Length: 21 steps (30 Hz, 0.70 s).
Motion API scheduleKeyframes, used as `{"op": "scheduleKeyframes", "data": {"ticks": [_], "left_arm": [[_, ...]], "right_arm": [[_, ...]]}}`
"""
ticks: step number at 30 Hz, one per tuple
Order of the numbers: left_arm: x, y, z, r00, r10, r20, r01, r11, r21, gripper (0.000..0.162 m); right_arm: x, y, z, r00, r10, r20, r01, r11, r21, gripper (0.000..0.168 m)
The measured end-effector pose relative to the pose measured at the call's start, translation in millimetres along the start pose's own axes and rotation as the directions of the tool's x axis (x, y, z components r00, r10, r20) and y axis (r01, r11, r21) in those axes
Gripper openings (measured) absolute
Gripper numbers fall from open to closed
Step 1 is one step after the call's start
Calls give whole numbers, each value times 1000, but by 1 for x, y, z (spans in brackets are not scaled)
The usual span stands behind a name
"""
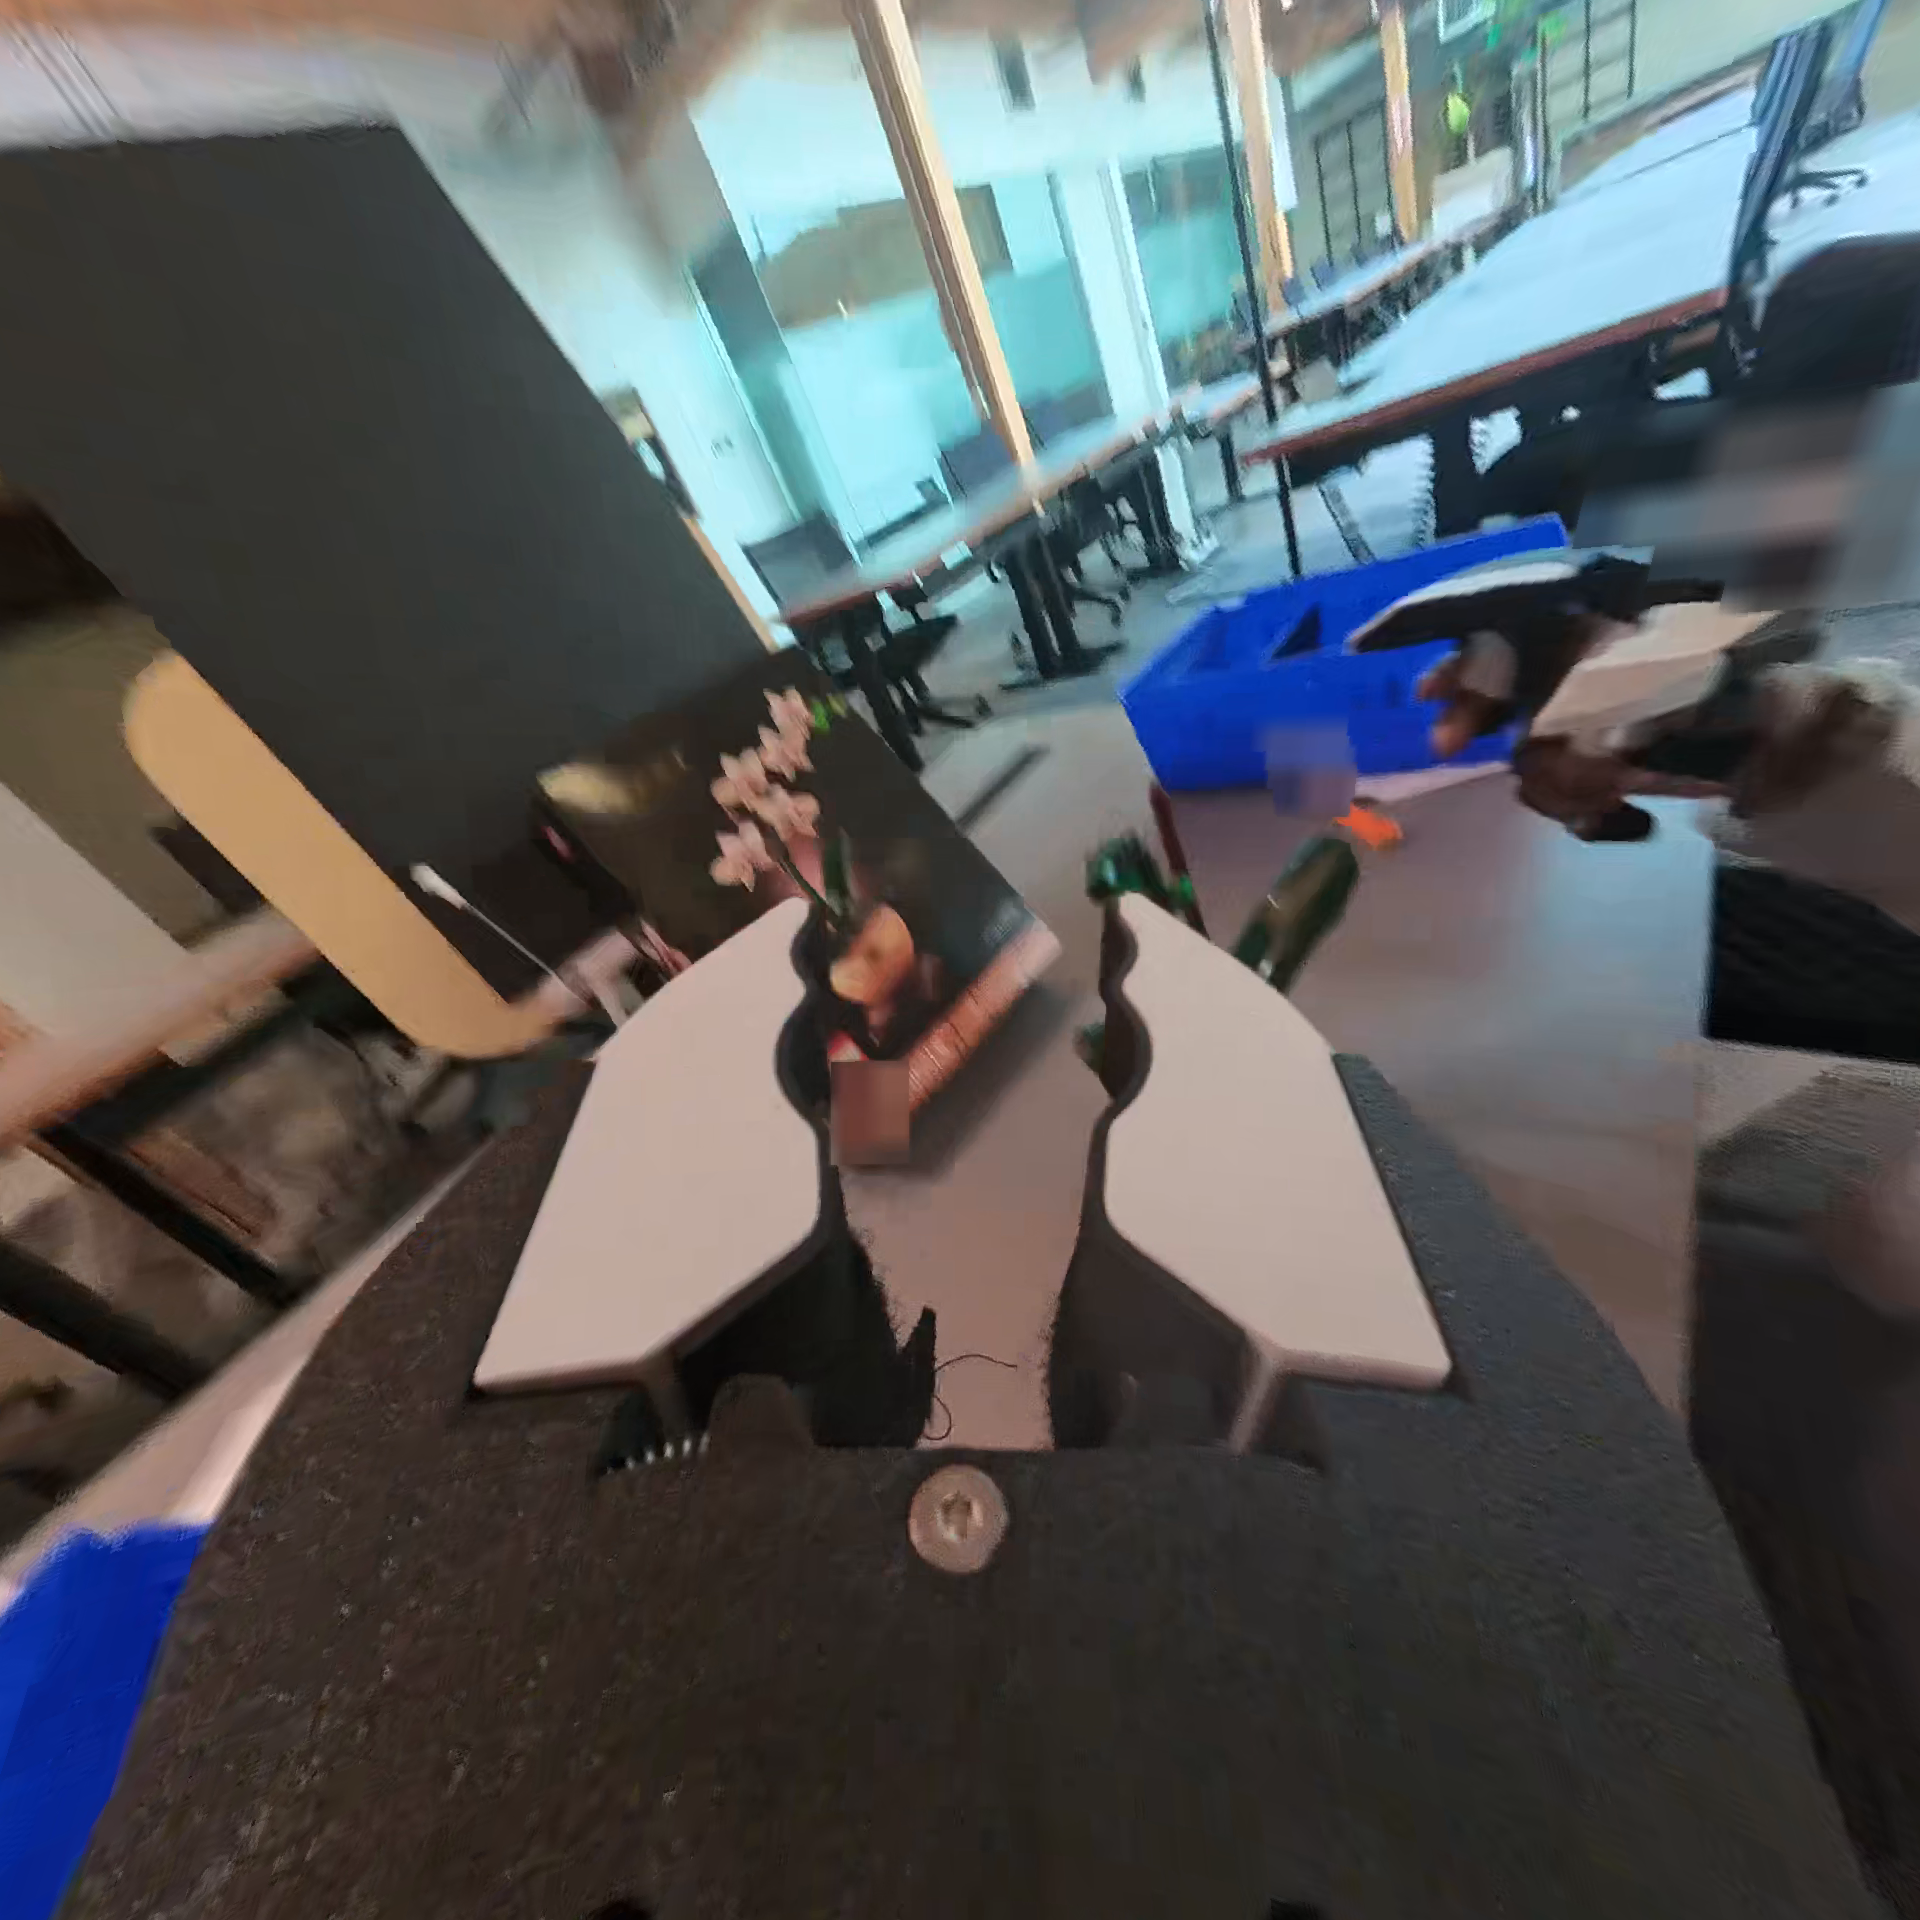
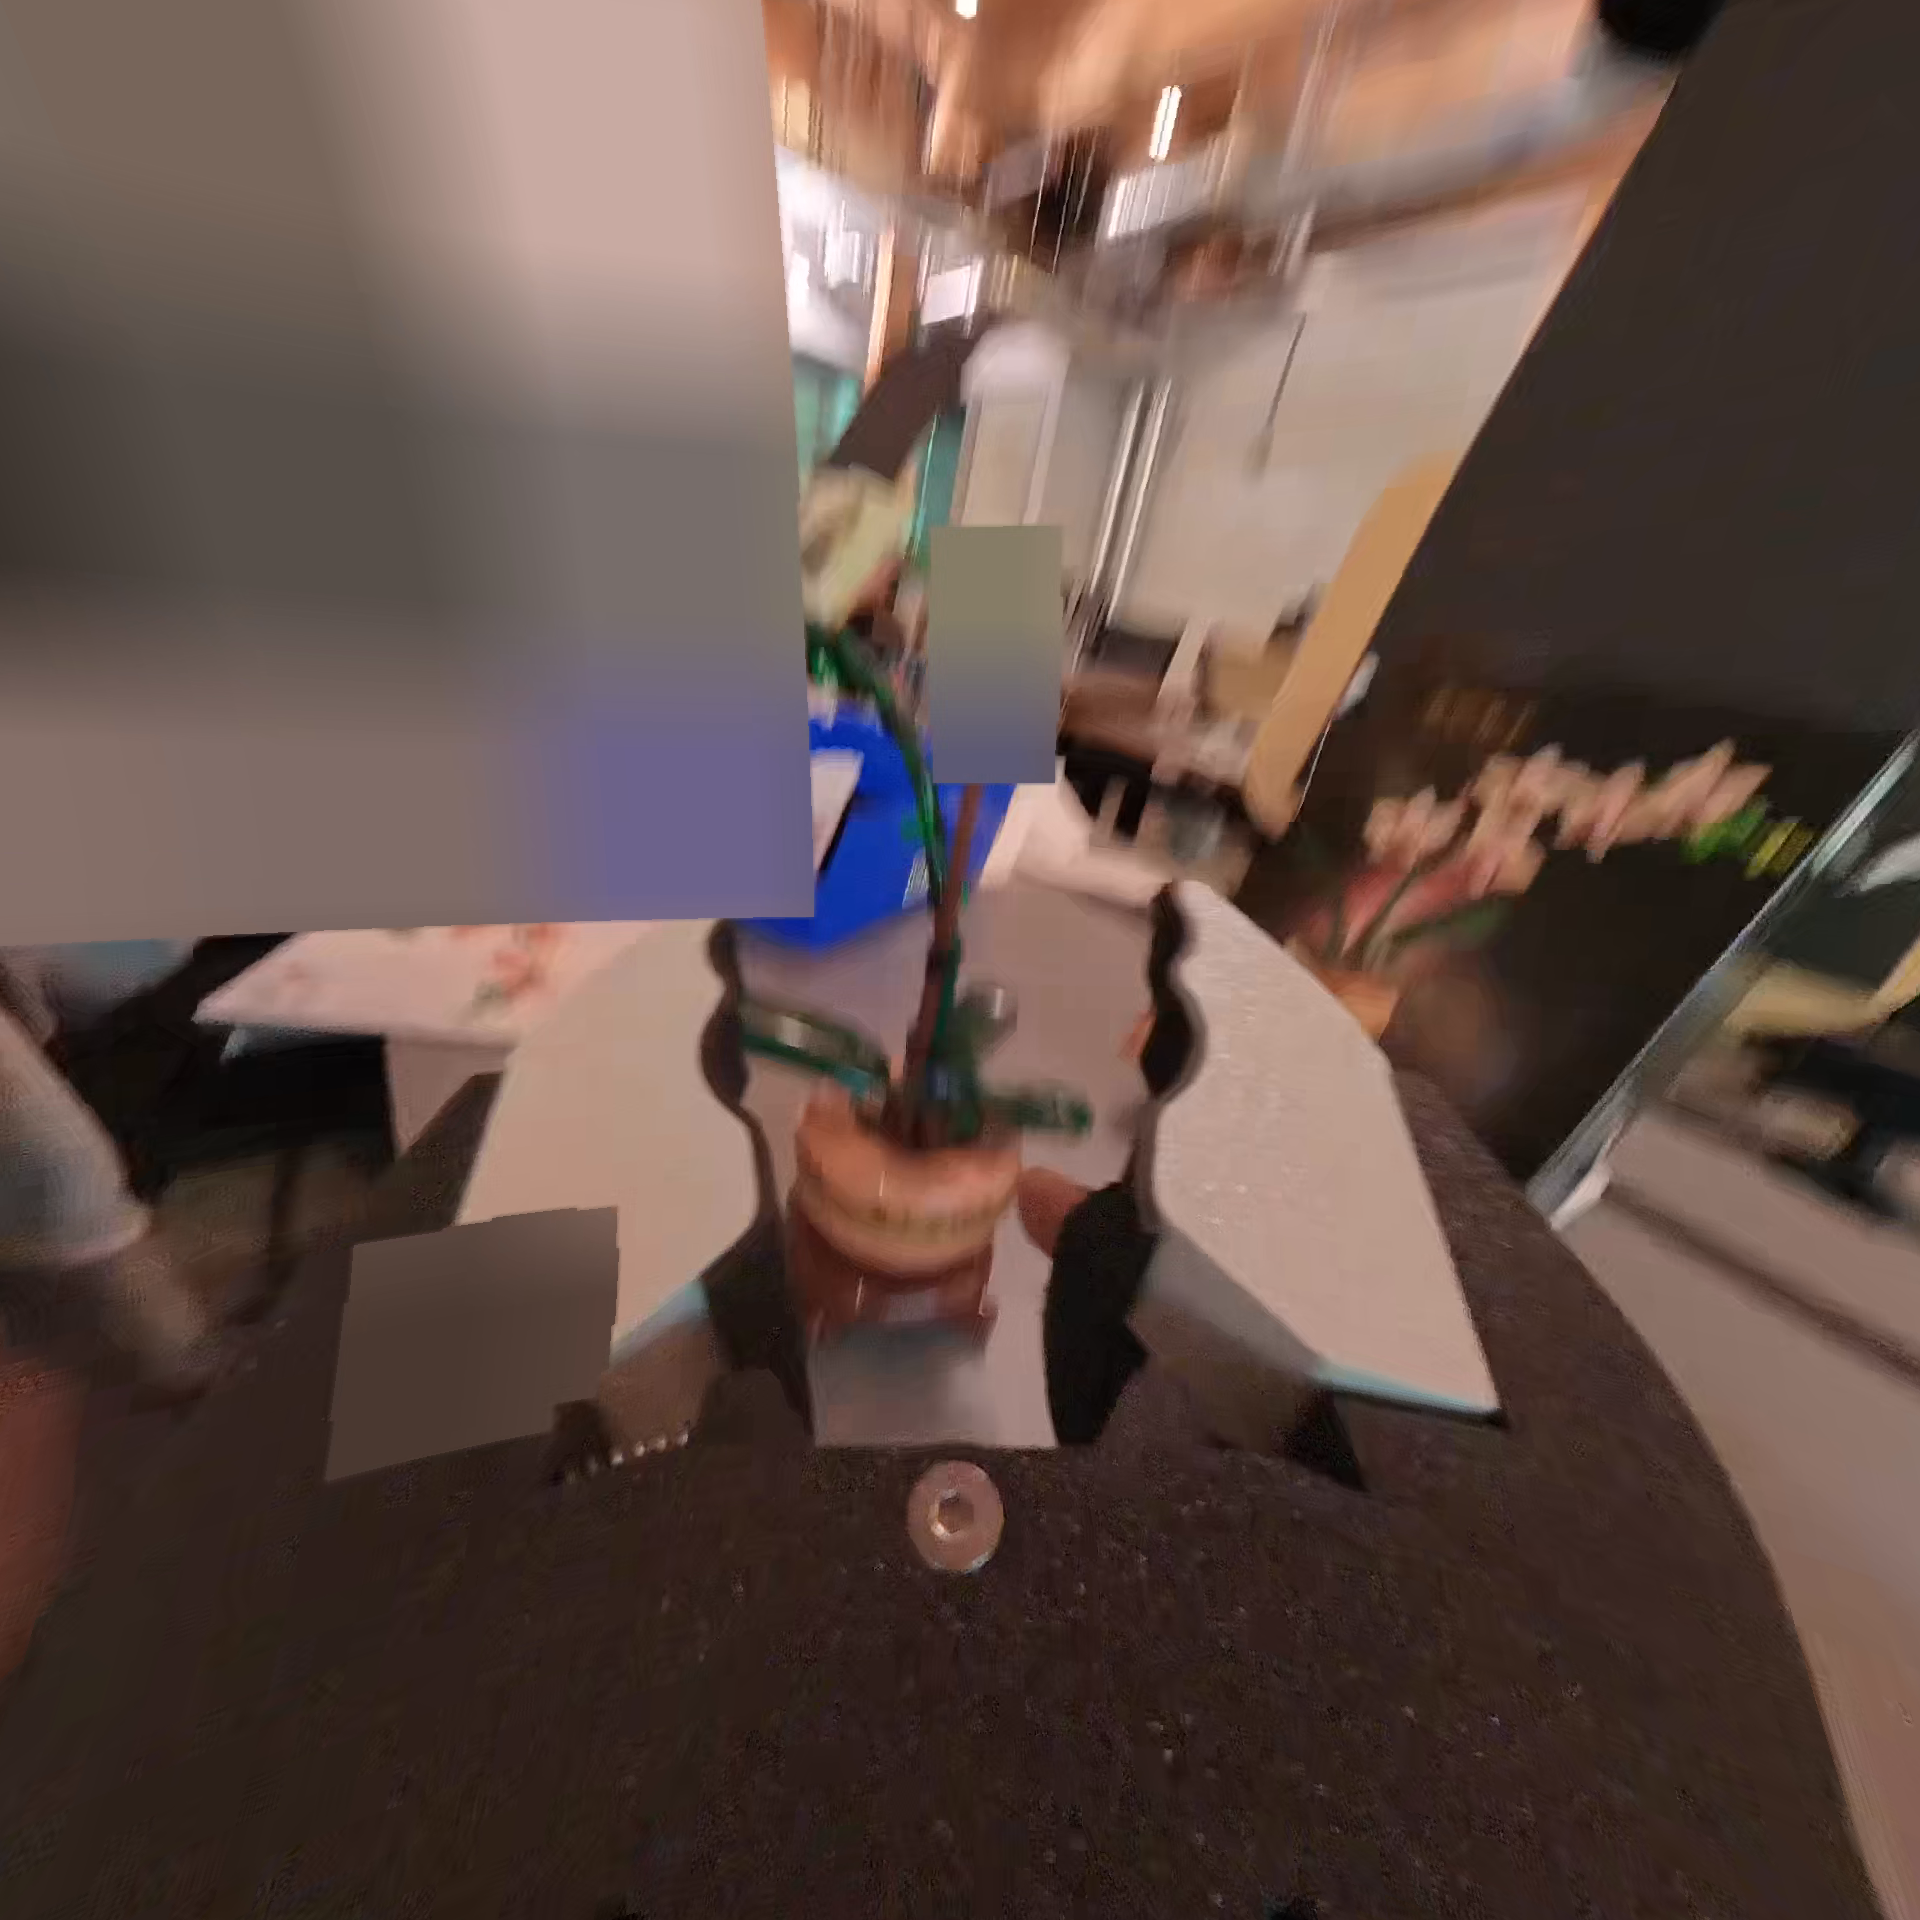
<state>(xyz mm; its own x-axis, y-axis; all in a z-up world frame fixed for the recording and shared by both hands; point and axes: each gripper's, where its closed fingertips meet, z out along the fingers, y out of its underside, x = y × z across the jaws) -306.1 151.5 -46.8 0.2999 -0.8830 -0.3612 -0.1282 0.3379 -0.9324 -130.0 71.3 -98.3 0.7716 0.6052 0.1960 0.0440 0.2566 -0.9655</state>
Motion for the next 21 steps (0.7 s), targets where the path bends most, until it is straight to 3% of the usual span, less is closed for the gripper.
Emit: {"op": "scheduleKeyframes", "data": {"ticks": [2,3,7,8,10,13,15,19,21], "left_arm": [[0,-22,5,998,66,22,-67,996,66,50],[3,-26,8,996,84,19,-85,994,73,50],[22,-9,24,987,158,32,-159,987,12,43],[28,-1,28,981,195,8,-195,980,-37,43],[26,9,36,974,224,37,-218,969,-120,39],[31,17,46,969,245,18,-240,958,-159,34],[33,16,51,968,250,16,-245,959,-144,30],[37,21,55,959,283,10,-279,950,-141,26],[34,22,55,941,336,39,-327,934,-144,26]], "right_arm": [[-9,-44,-2,989,-124,-84,138,970,201,50],[-12,-56,3,973,-197,-118,219,951,219,47],[-30,-49,48,903,-428,30,428,904,-11,54],[-27,-45,57,885,-465,11,465,883,-60,54],[-26,-31,73,843,-537,-16,530,836,-141,37],[-31,-8,96,754,-651,87,640,699,-320,28],[-30,-14,111,665,-740,101,720,598,-352,30],[-40,-16,131,667,-742,69,723,622,-299,30],[-35,-5,136,643,-763,64,736,593,-326,30]]}}
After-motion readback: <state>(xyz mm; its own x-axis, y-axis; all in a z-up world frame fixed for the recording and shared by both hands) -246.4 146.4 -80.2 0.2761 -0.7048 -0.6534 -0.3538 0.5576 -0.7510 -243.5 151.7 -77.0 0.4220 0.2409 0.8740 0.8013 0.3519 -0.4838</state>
